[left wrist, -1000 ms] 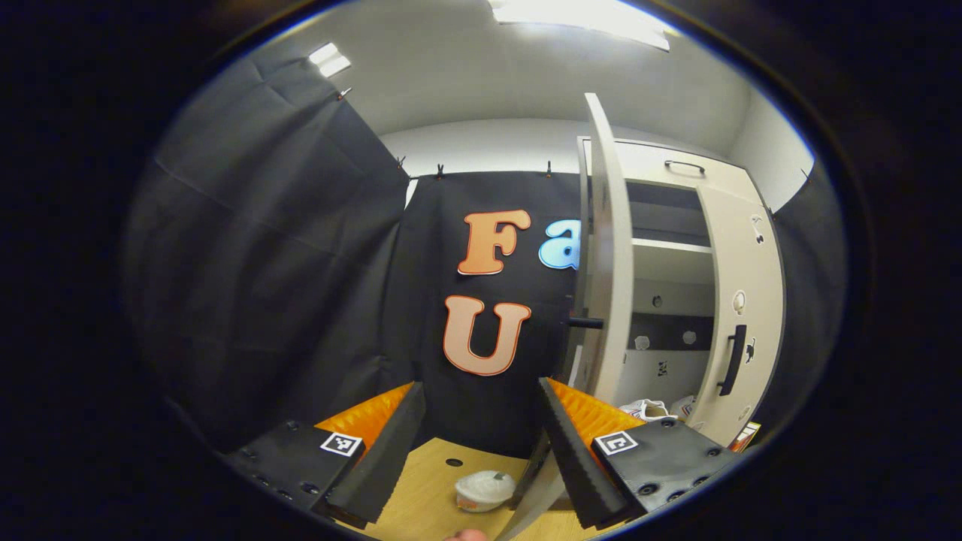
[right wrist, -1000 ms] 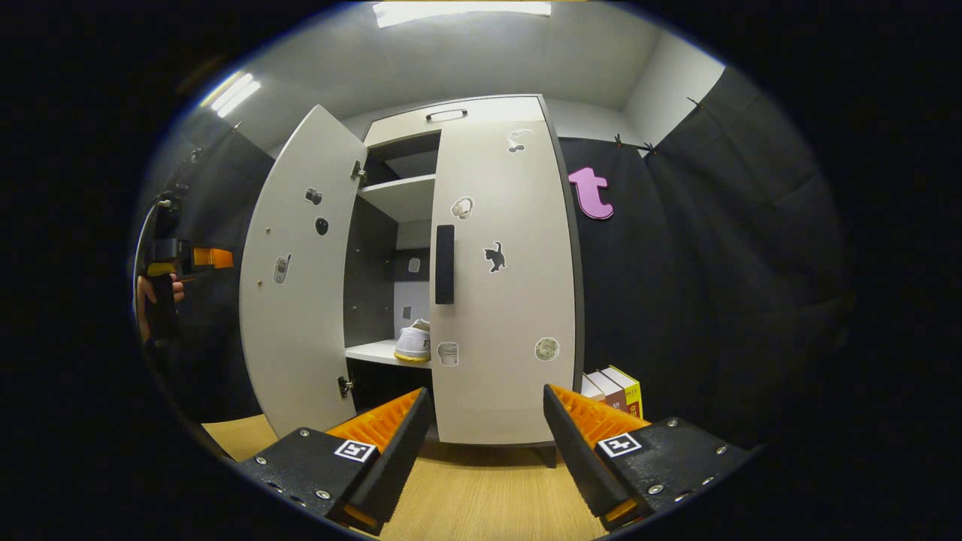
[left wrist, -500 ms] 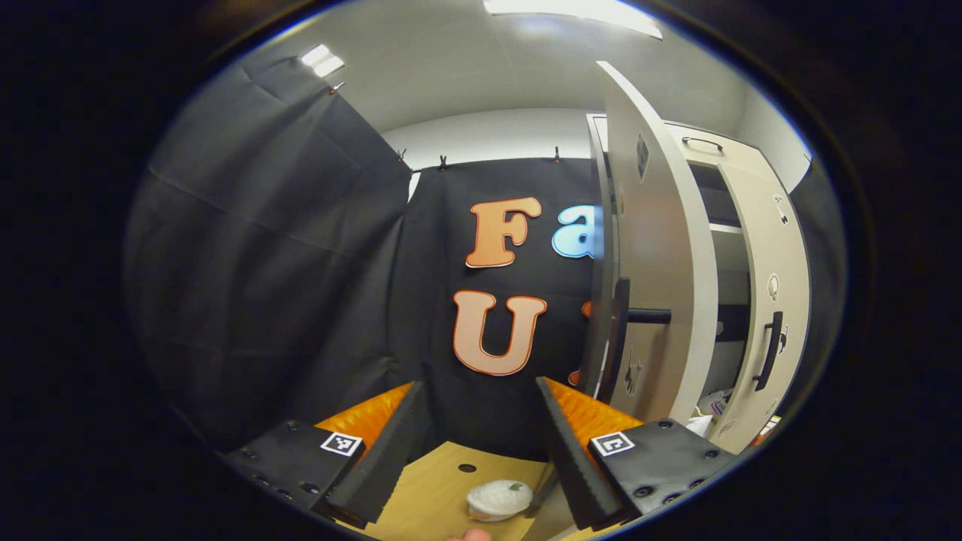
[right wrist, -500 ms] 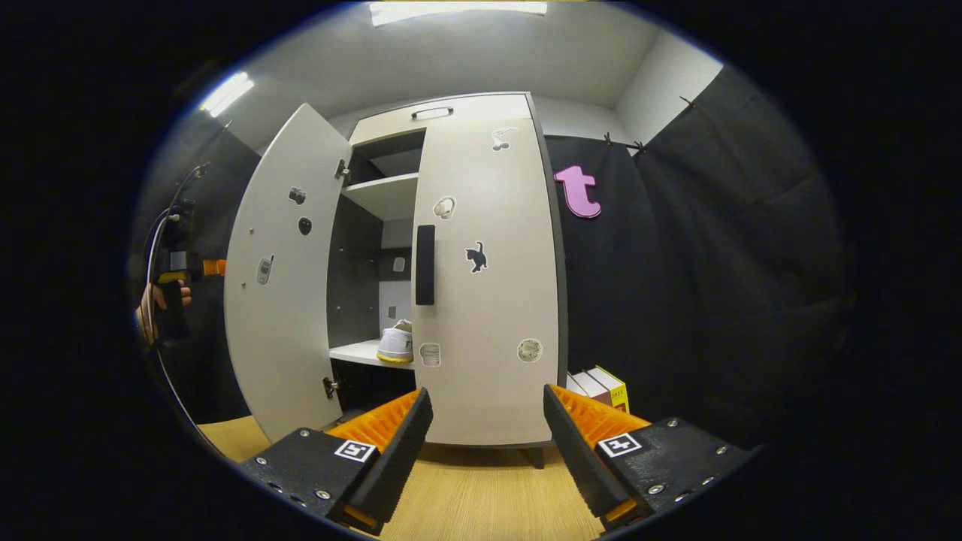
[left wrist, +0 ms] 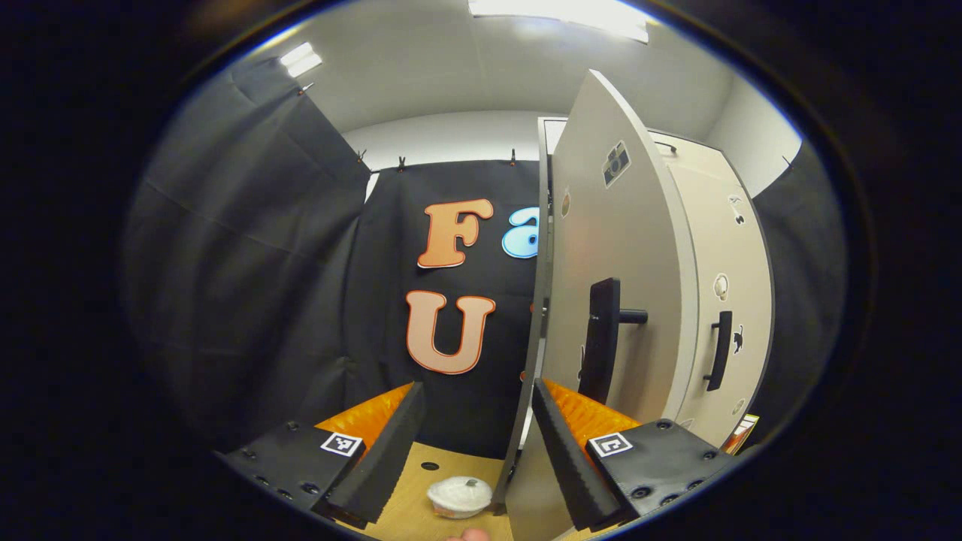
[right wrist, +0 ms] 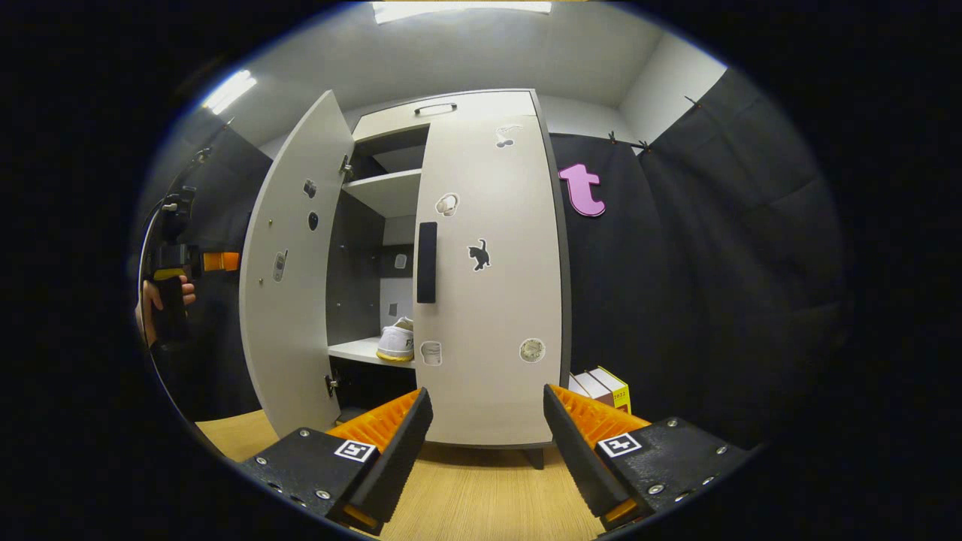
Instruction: Grab one shoe with the right hand and put it into the shoe cabinet, grab the other shoe with the left hand and put it into the shoe cabinet; then close the right door with the right hand and the left door with the left hand.
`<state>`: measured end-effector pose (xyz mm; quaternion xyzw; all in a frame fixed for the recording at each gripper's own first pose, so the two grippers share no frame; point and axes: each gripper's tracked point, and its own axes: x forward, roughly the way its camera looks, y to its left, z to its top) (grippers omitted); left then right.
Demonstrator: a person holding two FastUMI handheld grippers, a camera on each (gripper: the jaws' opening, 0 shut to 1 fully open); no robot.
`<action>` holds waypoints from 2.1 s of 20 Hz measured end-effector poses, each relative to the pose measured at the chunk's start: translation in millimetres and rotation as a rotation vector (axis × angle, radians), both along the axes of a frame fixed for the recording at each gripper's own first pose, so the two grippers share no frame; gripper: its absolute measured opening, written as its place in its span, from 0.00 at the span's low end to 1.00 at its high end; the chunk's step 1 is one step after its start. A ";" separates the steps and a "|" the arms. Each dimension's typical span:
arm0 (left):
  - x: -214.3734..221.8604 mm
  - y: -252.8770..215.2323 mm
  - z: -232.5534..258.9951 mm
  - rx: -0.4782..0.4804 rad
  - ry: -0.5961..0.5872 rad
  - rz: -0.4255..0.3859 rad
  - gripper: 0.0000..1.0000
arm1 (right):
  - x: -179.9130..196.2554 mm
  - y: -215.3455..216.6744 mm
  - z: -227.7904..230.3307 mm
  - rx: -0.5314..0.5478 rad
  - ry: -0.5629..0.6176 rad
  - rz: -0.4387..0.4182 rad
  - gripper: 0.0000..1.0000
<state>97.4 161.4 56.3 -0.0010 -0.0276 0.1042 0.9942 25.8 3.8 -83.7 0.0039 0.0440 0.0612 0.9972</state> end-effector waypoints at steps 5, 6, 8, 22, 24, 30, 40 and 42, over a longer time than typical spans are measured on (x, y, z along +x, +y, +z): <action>5.5 -26.6 -3.6 -0.020 0.001 -0.064 0.89 | -0.2 -8.5 4.6 -0.001 -0.009 -0.026 0.92; 8.6 -29.7 -3.4 -0.025 0.000 -0.074 0.94 | -1.1 -9.8 4.5 -0.002 -0.006 -0.031 0.92; 12.0 -33.5 -2.5 -0.031 -0.003 -0.089 0.94 | -3.4 -13.4 3.6 -0.008 -0.004 -0.040 0.92; 57.5 -157.8 -8.3 -0.054 -0.006 -0.350 0.93 | -11.5 -40.5 1.7 -0.016 0.007 -0.103 0.92; 65.2 -173.1 -13.0 -0.039 0.001 -0.365 0.94 | -14.9 -48.0 0.7 -0.013 0.013 -0.118 0.92; 93.2 -192.6 -17.9 -0.061 0.006 -0.374 0.95 | -23.8 -71.5 2.0 -0.009 0.015 -0.167 0.92; 129.9 -208.2 -26.7 -0.072 0.027 -0.386 0.96 | -29.9 -92.4 0.6 -0.004 0.025 -0.206 0.92; 136.4 -209.8 -28.5 -0.076 0.028 -0.388 0.96 | -29.1 -91.6 0.7 -0.008 0.026 -0.202 0.92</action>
